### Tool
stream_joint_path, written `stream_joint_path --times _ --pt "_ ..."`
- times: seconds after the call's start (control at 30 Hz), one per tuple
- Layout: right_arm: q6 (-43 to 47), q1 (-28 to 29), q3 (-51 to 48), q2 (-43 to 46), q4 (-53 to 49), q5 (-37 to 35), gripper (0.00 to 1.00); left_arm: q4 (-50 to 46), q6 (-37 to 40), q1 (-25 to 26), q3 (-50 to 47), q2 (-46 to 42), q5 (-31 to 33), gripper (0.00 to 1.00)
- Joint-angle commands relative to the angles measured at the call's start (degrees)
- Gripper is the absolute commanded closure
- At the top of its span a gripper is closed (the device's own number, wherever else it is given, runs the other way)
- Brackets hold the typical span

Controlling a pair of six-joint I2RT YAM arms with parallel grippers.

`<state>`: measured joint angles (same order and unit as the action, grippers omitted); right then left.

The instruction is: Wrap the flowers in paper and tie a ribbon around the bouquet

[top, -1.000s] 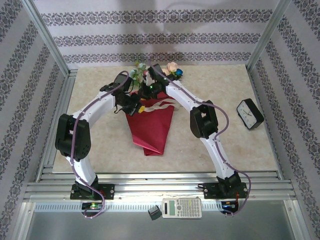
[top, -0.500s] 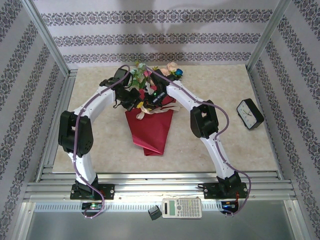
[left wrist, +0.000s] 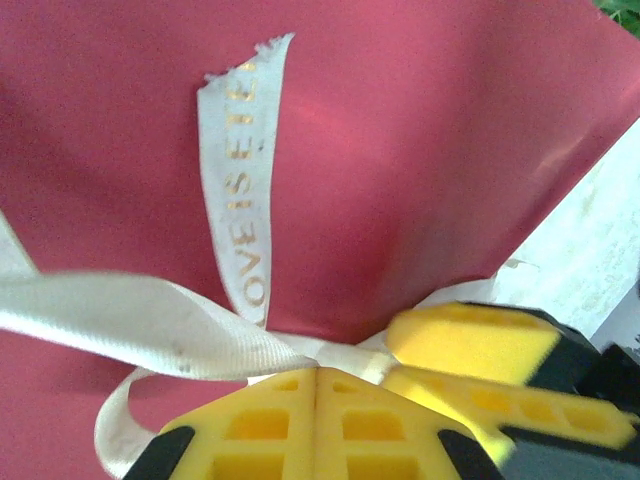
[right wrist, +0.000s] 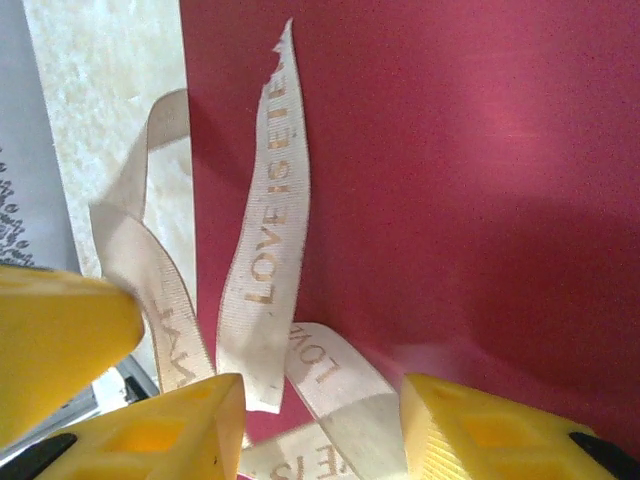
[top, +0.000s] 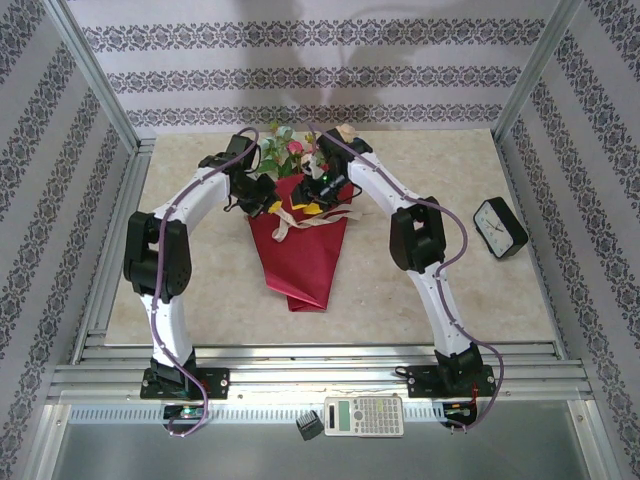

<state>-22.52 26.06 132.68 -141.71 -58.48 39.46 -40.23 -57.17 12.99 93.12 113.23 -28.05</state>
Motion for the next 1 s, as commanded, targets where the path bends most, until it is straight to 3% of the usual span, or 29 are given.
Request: stream_joint_path --times 0.0,0.07,0.17,0.2,0.23,0.3,0.4,0.6,0.77,0.87,0.97 --pt "-1.06 -1.37 -1.23 6.83 -1.09 -7.00 0.59 1.77 2.86 -0.81 3.44 2.31 -0.20 1.00" --pt "-3.49 -2.73 -5.90 10.24 1.75 -9.71 0.65 1.94 4.42 -0.86 5.20 3.83 0.69 1.00" --pt "-8.13 -4.96 -14.20 16.04 6.01 -15.42 0.67 1.86 7.00 -0.90 8.25 6.69 1.42 0.99" --pt "-10.16 -5.84 -16.52 17.58 6.20 -18.23 0.68 0.72 7.91 -0.95 9.68 7.82 1.72 0.94" --pt "-11.90 -6.75 -18.73 18.73 6.45 -20.34 0.68 -0.79 8.81 -0.93 10.93 8.57 2.15 0.85" --pt "-16.59 -9.21 -24.33 21.21 8.16 -22.71 0.65 -5.14 10.52 -0.93 13.43 9.21 4.51 0.55" --pt "-22.89 -12.17 -31.38 23.48 12.66 -22.30 0.61 -8.40 12.61 -0.82 13.18 6.08 7.72 0.37" --pt "-32.48 -14.42 -33.63 21.30 13.80 -24.20 0.55 -15.15 19.15 -0.56 4.71 -3.61 12.62 0.35" --pt "-42.72 -15.43 -36.61 18.69 20.62 -21.29 0.50 -15.62 22.98 0.28 -5.54 -9.11 10.66 0.37" --pt "-47.08 -15.17 -34.90 16.72 20.68 -21.44 0.49 -14.14 24.47 1.60 -7.01 -8.92 8.50 0.36" --pt "-50.86 -14.90 -33.64 14.88 19.82 -21.45 0.49 -15.43 26.06 3.30 -4.56 -6.03 10.43 0.34"
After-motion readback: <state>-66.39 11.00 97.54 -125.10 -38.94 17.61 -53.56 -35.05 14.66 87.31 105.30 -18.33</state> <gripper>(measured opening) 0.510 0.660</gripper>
